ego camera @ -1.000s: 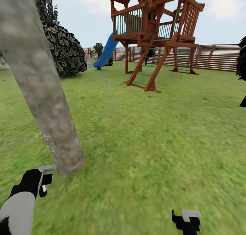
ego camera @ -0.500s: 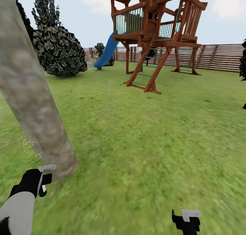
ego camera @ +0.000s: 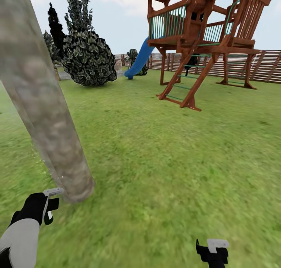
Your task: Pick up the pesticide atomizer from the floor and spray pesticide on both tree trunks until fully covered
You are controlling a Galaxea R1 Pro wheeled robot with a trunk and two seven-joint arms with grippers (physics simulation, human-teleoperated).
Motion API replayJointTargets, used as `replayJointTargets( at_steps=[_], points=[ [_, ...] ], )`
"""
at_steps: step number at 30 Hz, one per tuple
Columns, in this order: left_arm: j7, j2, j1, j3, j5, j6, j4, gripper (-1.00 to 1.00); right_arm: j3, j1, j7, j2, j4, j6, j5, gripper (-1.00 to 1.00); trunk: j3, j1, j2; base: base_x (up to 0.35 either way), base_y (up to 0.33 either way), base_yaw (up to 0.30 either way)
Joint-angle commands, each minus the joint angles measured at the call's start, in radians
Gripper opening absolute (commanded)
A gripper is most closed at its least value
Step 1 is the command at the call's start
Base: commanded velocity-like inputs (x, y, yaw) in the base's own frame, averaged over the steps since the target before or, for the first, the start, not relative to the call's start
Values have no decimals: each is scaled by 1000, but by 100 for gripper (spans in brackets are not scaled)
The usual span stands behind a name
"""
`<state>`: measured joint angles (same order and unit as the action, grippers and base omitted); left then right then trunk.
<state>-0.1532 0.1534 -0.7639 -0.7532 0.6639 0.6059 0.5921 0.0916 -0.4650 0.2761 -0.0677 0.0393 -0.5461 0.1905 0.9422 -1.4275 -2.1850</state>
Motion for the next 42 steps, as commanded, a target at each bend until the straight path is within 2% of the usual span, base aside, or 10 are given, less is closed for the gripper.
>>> replayJointTargets(
  at_steps=[1, 12, 15, 19, 23, 28, 32, 34, 38, 42],
  points=[
    [0, 0, 0, 2, 0, 0, 0, -100, 0, 0, 0, 0, 0, 0, 0, 100, 0, 0, 0, 194, -236, 276],
    [-2, -2, -2, 2, 0, 2, 0, -100, 0, 0, 0, -1, 1, 0, 0, 100, 0, 0, 0, 80, -242, 241],
    [-3, -5, -24, 4, -1, 13, -5, -100, 0, -1, 0, -1, 1, 0, 0, 100, 0, 0, 0, 0, -7, 56],
    [-2, -25, -122, 7, 4, 62, -17, -100, 0, 0, 0, -6, 1, 0, 0, 100, 0, 0, 0, 0, 0, 2],
    [-4, 7, -144, 15, 11, 79, -11, -100, 0, 0, 0, -7, 1, 0, 0, 100, 0, 0, 0, 0, 0, 0],
    [-5, -16, -185, 16, 5, 80, -12, -100, 0, -1, 1, -5, 1, 0, 0, 100, 0, 0, 0, 0, 0, 192],
    [-8, 2, -213, 17, 6, 100, -3, -100, 0, 0, 1, -6, 1, 0, 0, 100, 0, 0, 0, 0, 0, 158],
    [-14, -40, -220, 97, 2, 138, -2, -100, 0, 0, 1, -6, 1, 0, 0, 100, 0, 0, 0, 0, 0, 5],
    [-15, 23, -261, 118, -2, 167, -1, -100, 0, 0, 1, -6, 1, 0, 0, 100, 0, 0, 0, 0, 0, 0],
    [-17, -47, -269, 128, 1, 213, 0, -100, 0, 0, 1, -6, 1, 0, 0, 100, 0, 0, 0, 0, 0, 0]
  ],
)
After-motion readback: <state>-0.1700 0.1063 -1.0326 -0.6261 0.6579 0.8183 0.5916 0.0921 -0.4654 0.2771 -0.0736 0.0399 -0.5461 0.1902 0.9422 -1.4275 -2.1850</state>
